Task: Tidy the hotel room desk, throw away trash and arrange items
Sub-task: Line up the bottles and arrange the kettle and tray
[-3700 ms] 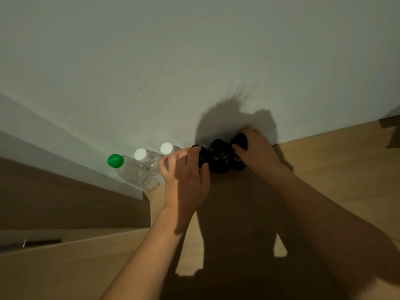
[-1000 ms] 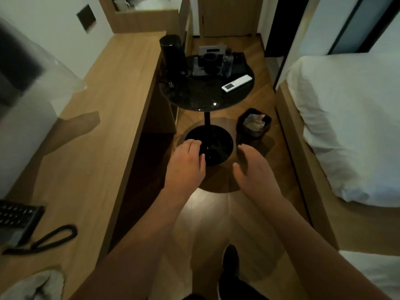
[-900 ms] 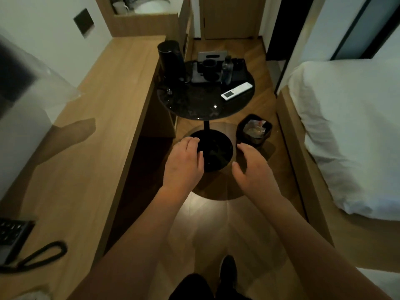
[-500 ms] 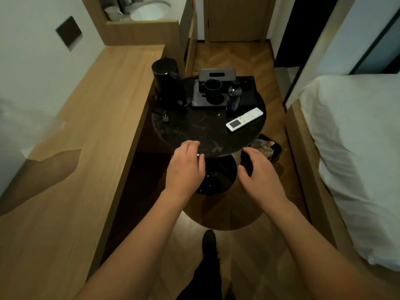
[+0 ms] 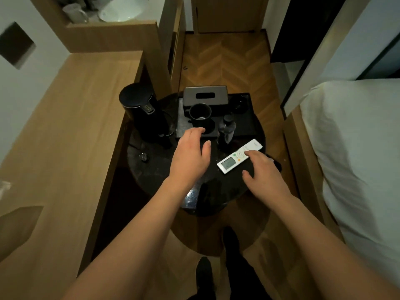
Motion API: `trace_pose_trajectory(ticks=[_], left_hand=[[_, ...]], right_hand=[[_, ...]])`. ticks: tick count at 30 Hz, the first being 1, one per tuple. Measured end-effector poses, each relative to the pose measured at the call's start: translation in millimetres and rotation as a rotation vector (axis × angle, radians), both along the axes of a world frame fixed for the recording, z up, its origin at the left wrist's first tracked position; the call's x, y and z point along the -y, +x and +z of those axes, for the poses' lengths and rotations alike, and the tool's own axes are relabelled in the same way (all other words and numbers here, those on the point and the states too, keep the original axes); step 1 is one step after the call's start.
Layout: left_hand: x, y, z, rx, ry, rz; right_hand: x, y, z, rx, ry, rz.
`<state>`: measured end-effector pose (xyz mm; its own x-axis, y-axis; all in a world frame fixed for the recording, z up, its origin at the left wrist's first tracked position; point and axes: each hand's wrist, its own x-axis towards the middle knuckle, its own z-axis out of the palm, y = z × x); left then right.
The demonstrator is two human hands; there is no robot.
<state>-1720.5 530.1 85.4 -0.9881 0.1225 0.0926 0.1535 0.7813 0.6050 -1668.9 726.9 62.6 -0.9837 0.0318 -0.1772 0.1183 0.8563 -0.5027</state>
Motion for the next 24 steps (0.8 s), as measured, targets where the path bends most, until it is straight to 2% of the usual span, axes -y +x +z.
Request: trace_pose_trajectory(ticks=[11, 19, 24], left_hand=[[-78.7, -104.0, -41.7, 0.170, 0.023, -0.016], [-84.3, -114.6, -72.3, 0.254, 0.067, 0.013], [-84.1, -119.7, -77.9, 0.288, 0.053, 0.015]], right_hand=[[-48.0, -121.4, -84.4, 0.184, 0.228, 0.337], [-44.5, -142.3, -131.0, 0.265, 0.405, 0.601], [-36.5, -144.4, -139.2, 0.197, 0.565, 0.758]])
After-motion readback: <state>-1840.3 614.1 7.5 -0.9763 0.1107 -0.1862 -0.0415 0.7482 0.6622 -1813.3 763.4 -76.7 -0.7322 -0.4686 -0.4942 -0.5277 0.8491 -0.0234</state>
